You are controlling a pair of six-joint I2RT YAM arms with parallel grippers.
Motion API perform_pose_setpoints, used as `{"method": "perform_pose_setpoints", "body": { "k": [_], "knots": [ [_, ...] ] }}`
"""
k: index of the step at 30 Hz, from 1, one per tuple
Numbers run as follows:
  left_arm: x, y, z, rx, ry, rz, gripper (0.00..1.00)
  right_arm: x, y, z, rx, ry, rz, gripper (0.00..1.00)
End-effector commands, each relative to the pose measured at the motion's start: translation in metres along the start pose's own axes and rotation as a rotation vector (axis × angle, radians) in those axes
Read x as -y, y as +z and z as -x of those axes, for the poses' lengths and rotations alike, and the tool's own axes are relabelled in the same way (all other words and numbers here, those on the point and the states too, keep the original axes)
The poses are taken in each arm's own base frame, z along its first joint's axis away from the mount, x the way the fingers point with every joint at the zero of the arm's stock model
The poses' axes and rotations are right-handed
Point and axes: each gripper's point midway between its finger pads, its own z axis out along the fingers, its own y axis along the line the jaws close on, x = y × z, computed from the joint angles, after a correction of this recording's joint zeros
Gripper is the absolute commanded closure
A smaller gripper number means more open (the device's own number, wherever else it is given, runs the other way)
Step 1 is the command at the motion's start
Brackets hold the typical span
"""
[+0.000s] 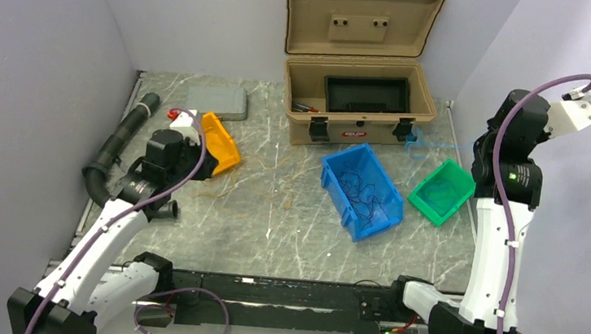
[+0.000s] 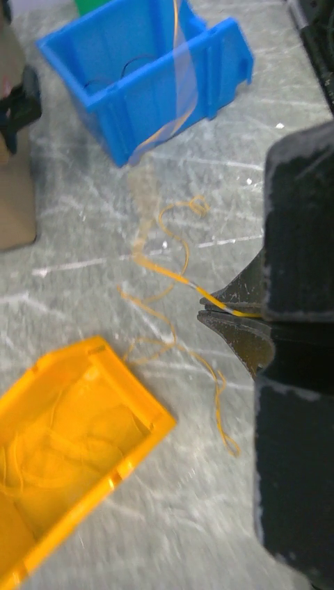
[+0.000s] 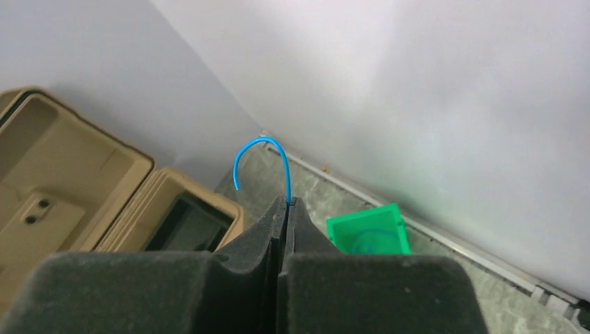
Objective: Untangle the cables
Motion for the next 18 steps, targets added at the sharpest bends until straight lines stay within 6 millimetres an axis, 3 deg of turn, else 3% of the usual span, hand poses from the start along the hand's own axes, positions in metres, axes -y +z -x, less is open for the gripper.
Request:
{"method": "perform_pose_setpoints", "body": {
  "k": [1,4,6,9,12,15,18],
  "knots": [
    [-0.031,-0.024,0.017,0.064,-0.07,0.171,1.0,0.016,-0.003,0.039,0.107,-0.018,-0.107,1.0],
    [-0.052,-0.042,0.032,0.137,-0.106,0.267,1.0,0.018,-0.004,0.049,0.135,-0.02,-0.128,1.0],
    [-0.052,-0.049,0.044,0.193,-0.074,0.247,1.0,0.017,-0.004,0.052,0.138,-0.022,-0.121,1.0],
    [-0.017,-0.05,0.058,0.243,0.0,0.048,1.0,0.007,-0.004,0.044,0.102,-0.029,-0.054,1.0],
    [0.015,-0.047,0.059,0.204,0.027,-0.119,1.0,0.001,0.002,0.027,0.055,-0.053,-0.02,1.0],
    [0.028,-0.047,0.057,0.153,0.059,-0.185,1.0,0.001,0.012,0.011,0.017,-0.101,-0.028,1.0],
    [0.035,-0.051,0.059,0.14,0.099,-0.215,1.0,-0.001,0.018,0.008,0.006,-0.134,-0.036,1.0]
  ]
}}
